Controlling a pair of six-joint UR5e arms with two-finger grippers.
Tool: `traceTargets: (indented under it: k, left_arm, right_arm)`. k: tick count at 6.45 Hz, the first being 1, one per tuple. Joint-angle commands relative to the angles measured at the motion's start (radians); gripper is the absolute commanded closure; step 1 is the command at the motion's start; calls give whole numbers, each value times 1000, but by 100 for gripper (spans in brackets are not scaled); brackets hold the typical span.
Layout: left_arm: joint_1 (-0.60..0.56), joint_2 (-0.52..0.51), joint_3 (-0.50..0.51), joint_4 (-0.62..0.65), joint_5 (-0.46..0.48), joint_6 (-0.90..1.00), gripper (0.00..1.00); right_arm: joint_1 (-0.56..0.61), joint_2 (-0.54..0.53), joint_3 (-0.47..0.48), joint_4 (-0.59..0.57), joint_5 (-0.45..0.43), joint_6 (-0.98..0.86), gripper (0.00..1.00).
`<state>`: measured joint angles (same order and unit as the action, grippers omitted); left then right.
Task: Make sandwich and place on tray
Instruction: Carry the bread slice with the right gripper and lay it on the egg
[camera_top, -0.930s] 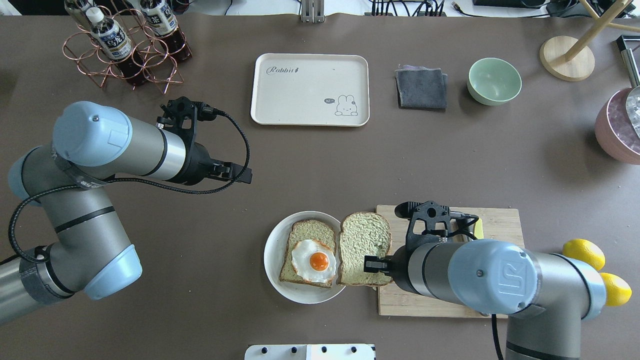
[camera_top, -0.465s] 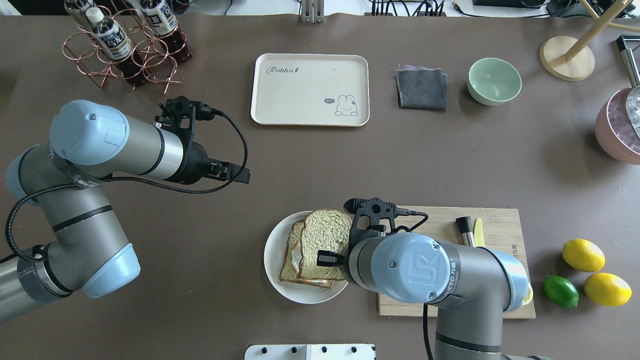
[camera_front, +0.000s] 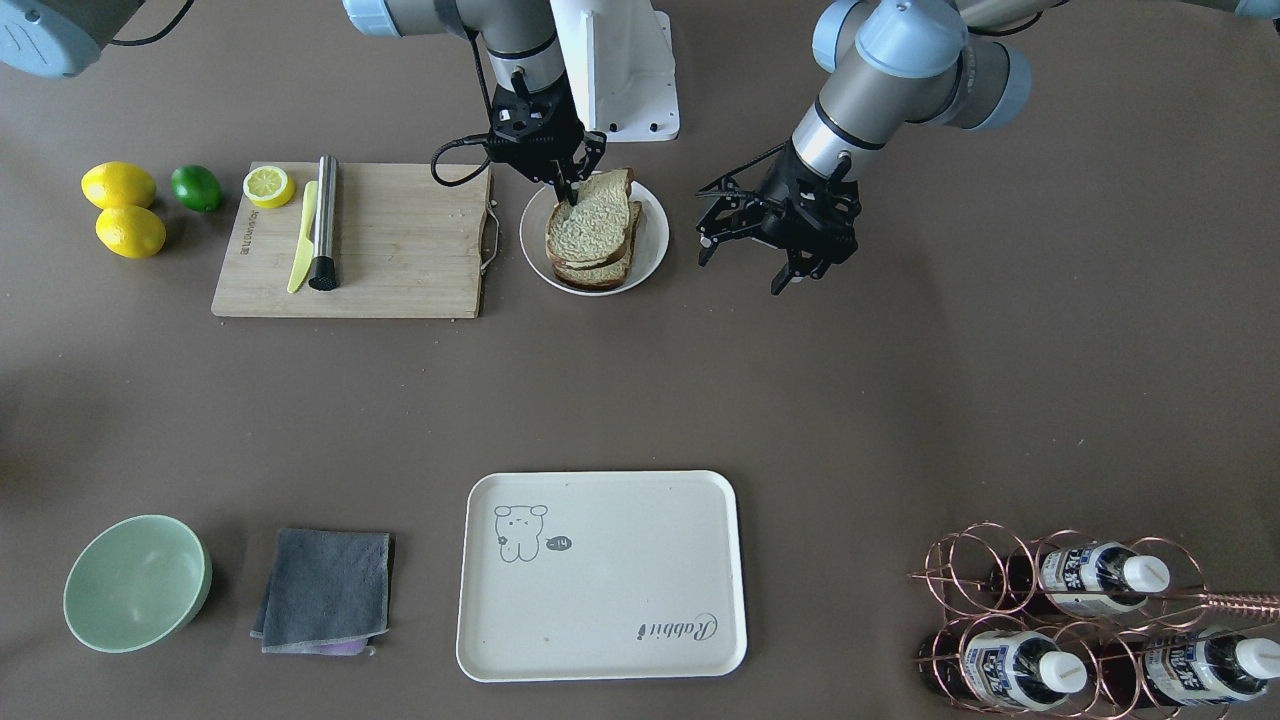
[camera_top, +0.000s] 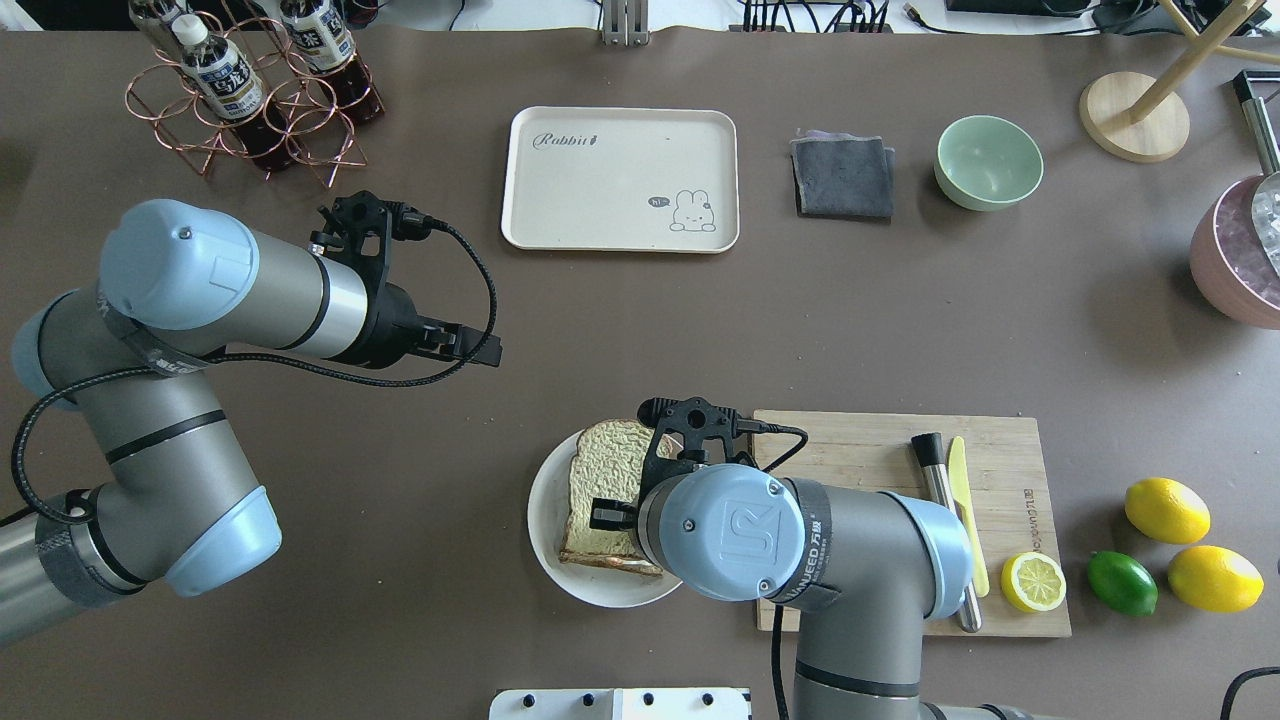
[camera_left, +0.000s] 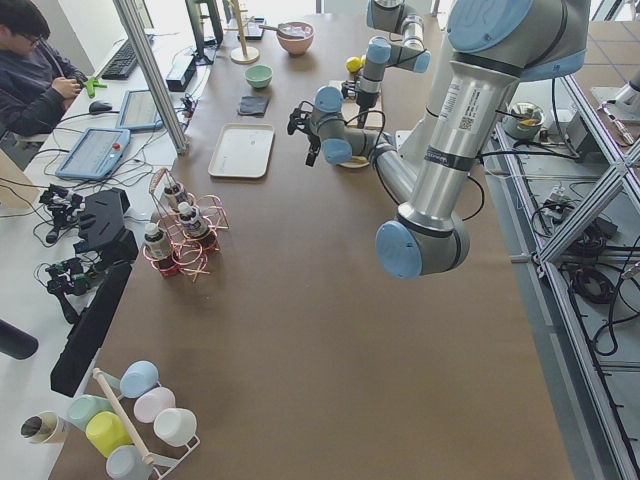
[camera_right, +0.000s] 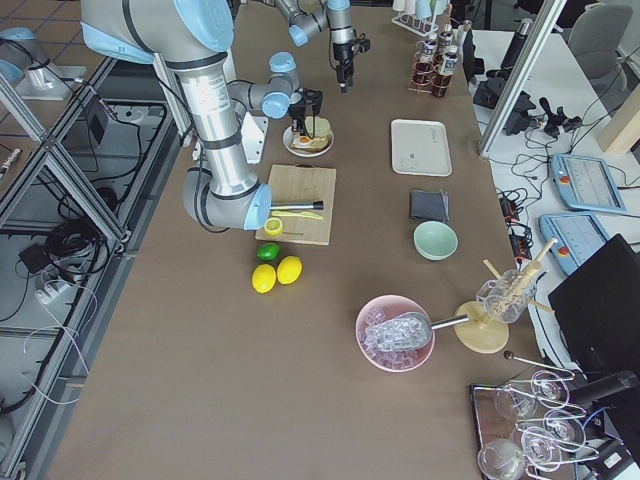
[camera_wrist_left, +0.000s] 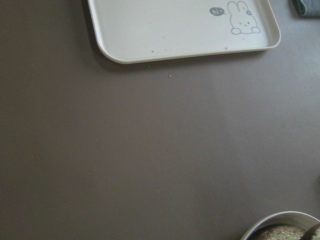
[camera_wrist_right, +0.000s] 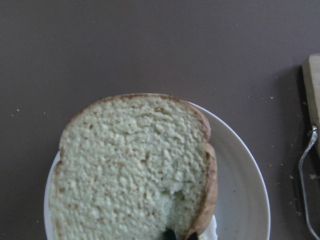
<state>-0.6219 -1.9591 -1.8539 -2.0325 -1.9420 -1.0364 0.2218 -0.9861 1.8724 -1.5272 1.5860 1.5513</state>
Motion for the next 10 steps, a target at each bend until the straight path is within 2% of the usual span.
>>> traceTargets:
  k: [1,5,6,7,9,10]
  left_arm:
    - [1,-1,2,1,2,-1,1]
    - [4,-4,4,1,2,-4,1]
    - [5,-4,4,0,2,-5,1]
    - [5,-4,4,0,2,-5,1]
    - [5,-6,2,0,2,-8,1]
    - [7,-6,1,0,3,-11,1]
  right_arm:
    - [-5,27,-25,-19,-1,22,100]
    - [-10,14,-27,-17,-3,38,100]
    - [-7,9,-13,-17,-6,38,42]
    - [-4,-8,10,-19,-23,35,0]
    - [39,-46,57,-19,-5,24,0]
    - [94,-121,126,-21,49,-9,0]
